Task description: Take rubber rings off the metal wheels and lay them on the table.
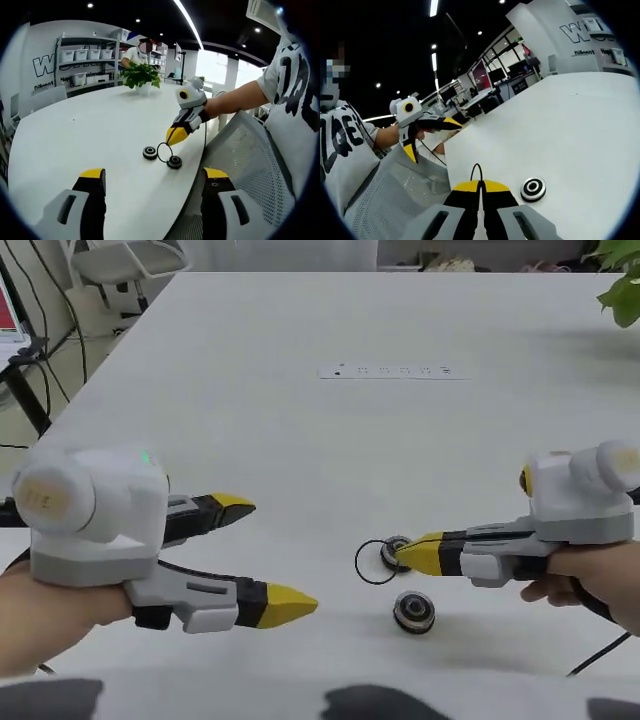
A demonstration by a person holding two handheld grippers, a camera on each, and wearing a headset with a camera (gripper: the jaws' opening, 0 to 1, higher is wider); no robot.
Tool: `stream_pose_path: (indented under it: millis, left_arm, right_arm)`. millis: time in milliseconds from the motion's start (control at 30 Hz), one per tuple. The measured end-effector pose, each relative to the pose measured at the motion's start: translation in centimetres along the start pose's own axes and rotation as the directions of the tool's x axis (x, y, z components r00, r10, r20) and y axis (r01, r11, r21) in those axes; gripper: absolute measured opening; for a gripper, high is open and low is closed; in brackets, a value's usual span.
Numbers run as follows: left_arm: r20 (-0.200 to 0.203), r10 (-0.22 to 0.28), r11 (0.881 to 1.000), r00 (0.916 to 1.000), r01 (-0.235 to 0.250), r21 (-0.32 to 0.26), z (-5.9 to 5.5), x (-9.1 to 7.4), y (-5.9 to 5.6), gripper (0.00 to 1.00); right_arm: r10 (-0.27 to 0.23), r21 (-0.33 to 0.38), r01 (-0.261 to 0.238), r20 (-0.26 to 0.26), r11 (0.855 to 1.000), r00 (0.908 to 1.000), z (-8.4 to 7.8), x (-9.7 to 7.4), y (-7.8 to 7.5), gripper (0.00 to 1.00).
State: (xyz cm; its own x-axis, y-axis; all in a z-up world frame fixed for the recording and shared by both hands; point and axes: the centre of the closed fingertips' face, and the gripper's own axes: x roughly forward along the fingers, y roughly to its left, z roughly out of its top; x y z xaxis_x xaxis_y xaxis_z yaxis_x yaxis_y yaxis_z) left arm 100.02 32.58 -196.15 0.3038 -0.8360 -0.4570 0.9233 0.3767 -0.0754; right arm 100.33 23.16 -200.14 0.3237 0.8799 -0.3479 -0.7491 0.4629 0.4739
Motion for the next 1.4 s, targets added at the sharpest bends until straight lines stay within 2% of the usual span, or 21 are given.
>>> stream_pose_path:
  millis: [233, 500, 733, 833, 1167, 1400]
  left_arm:
    - [-0.02, 0.009, 1.0, 0.9998, -0.009, 0.003, -1.0, -0.4, 0.0, 0.78]
    - [-0.011, 0.021, 1.0, 0.9997, -0.021, 0.011, -1.0, -0.8, 0.1, 0.8]
    - [-0.013, 0.027, 1.0, 0.9996, -0.027, 0.009, -1.0, -1.0, 0.2, 0.81]
    - [-0.014, 0.03, 0.999, 0.9995, -0.03, 0.011, -1.0, -1.1, 0.3, 0.81]
    - [-0.014, 0.034, 0.999, 0.9993, -0.034, 0.0, -1.2, -1.4, 0.3, 0.81]
    - [-0.013, 0.041, 0.999, 0.9991, -0.041, -0.001, -1.3, -1.5, 0.3, 0.81]
  right_arm:
    - [0.003, -0.005, -0.003, -0.031, 1.0, 0.9995, -0.2, 1.0, -0.1, 0.0]
    - [0.008, -0.016, -0.009, -0.08, 1.0, 0.9968, -0.8, 2.2, -0.1, 0.0]
    - [0.009, -0.024, -0.011, -0.098, 1.0, 0.9952, -1.0, 3.1, -0.1, 0.0]
    - [0.001, -0.038, -0.006, -0.124, 0.999, 0.9923, -1.4, 3.5, -0.2, 0.0]
    - [-0.029, -0.052, 0.021, -0.16, 0.998, 0.9867, -2.2, 4.2, -1.3, 0.0]
    - [-0.042, -0.074, 0.029, -0.182, 0.997, 0.9825, -2.7, 4.4, -1.6, 0.02]
